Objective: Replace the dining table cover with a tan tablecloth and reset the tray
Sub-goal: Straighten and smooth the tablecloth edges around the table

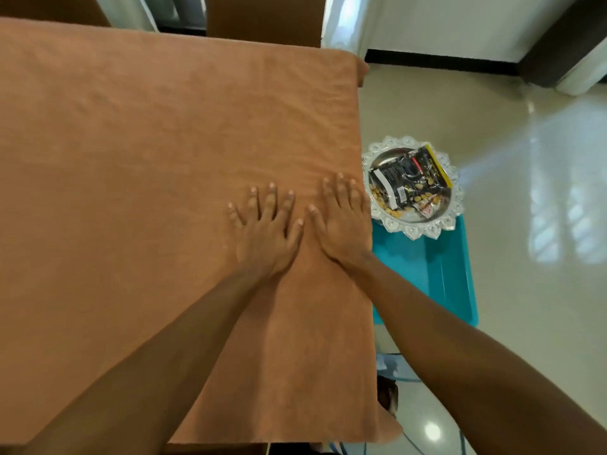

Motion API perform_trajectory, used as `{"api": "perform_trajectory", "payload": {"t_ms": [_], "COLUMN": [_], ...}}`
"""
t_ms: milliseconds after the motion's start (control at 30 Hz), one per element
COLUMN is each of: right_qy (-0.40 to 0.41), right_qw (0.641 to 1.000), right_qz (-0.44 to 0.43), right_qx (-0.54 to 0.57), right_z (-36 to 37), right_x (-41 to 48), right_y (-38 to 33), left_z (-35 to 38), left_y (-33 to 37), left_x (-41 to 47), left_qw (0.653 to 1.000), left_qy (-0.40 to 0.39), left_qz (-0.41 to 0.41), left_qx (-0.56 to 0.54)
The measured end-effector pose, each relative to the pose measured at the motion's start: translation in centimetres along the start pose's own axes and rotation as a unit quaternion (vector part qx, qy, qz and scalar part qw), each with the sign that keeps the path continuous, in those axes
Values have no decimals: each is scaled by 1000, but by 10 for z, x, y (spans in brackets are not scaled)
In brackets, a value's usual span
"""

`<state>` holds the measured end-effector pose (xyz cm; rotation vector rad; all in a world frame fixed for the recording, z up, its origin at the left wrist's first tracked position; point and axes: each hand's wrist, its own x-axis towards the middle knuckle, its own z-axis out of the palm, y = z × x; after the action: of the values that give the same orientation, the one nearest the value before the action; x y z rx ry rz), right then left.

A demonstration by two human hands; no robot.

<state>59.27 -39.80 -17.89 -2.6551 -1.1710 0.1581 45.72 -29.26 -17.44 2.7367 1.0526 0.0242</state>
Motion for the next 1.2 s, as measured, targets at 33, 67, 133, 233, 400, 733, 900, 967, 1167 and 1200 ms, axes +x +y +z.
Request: {"api": "perform_trajectory", "payload": {"t_ms": [33,67,133,233,400,733,900,967,1167,1200], "right_qy": [-2,-9,-22,-37,-6,-13,-27,-1,17,18], "right_qw": [1000,1000,999,997,996,994,997,999,1000,1000], "right_qz": [9,19,45,65,80,-112,-68,-51,-23,-19], "right_qx": [1,1,5,6,33,-1,1,-1,-5,-1], "right_z": [-1,-3,-4,-5,-16,-25,-1,5,-5,-5], "right_x": [0,0,0,-3,23,249,327,337,356,356], "right_y": [0,1,7,16,-5,-35,-7,5,45,47], "left_z": [0,-1,-3,-3,-18,-49,-35,-23,-8,-8], "left_y": [1,1,4,9,2,-32,-20,-9,28,29], "left_x": [1,2,2,-1,28,238,318,331,358,358], "left_qw": [1000,1000,1000,1000,998,998,1000,999,999,999], "left_qy": [0,-5,-15,-24,-26,14,-12,-18,3,5], "left_qz": [3,1,0,3,1,-46,-13,-39,-32,-32], "left_qx": [0,1,3,-1,-57,-35,-3,-7,7,8]}}
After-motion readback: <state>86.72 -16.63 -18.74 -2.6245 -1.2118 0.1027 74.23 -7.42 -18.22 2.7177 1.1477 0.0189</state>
